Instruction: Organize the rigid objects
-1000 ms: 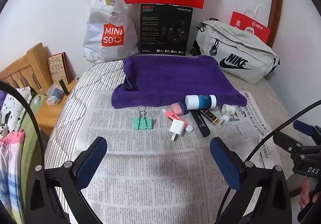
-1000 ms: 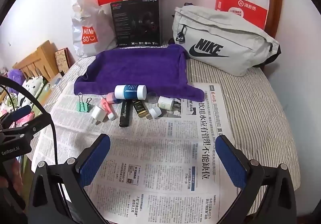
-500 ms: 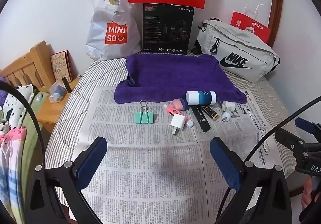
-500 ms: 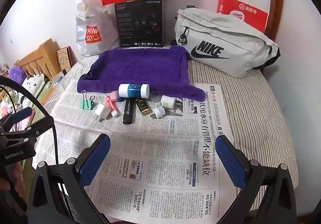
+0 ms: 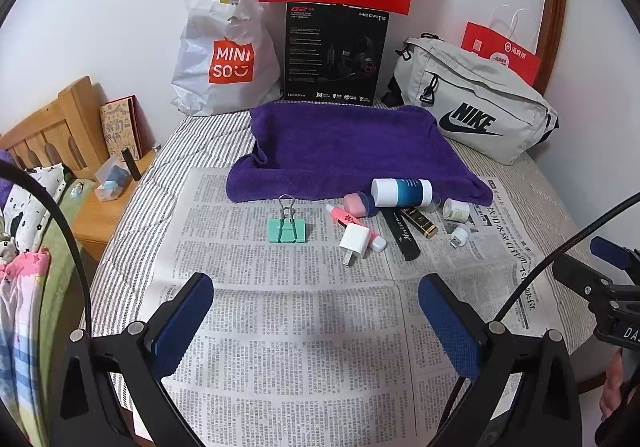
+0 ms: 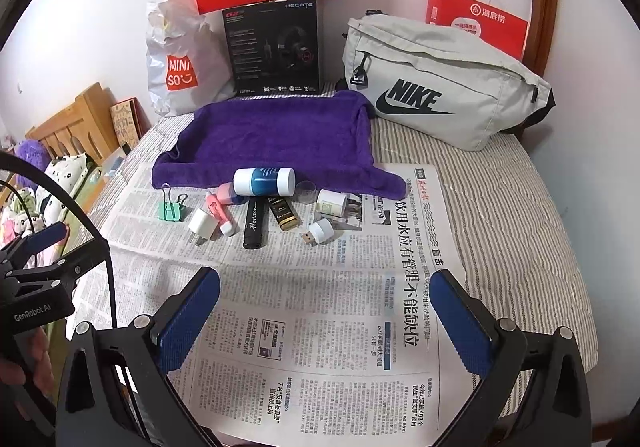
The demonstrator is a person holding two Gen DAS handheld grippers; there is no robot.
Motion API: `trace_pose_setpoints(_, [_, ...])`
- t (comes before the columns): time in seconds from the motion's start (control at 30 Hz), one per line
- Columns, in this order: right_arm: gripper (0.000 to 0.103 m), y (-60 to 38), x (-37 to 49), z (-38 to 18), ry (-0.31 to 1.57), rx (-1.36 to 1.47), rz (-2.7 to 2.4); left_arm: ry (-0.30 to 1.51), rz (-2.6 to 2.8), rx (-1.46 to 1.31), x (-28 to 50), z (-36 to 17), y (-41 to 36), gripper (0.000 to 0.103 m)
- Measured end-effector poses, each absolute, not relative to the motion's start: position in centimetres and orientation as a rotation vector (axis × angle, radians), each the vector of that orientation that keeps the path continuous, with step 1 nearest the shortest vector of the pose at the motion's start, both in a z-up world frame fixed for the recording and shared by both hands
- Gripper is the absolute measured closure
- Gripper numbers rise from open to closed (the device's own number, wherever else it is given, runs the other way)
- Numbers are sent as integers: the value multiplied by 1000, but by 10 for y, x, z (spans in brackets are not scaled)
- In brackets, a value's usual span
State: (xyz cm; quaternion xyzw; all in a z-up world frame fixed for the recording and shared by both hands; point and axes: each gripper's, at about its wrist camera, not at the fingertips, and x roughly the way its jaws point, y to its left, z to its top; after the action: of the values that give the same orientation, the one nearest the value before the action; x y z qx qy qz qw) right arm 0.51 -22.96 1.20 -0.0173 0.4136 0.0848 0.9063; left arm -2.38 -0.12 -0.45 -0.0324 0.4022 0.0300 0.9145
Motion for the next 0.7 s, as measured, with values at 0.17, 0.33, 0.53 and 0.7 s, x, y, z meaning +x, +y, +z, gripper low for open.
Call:
trace_pose_setpoints(0.17, [0,-229,5,13,852,-31,178,829,64,-70,-24,-5,0,0])
trace_pose_setpoints(0.33, [0,-229,3,15,849,-29,181,824,62,-70,-25,-5,0,0])
trace_pose_setpoints(0.53, [0,-227,2,15,848,-34,184,825,69,-68,-26,-6,2,0])
trace_pose_setpoints(0.7, [0,-227,1,15,846,-35,182,827,67,-68,-27,-7,2,0])
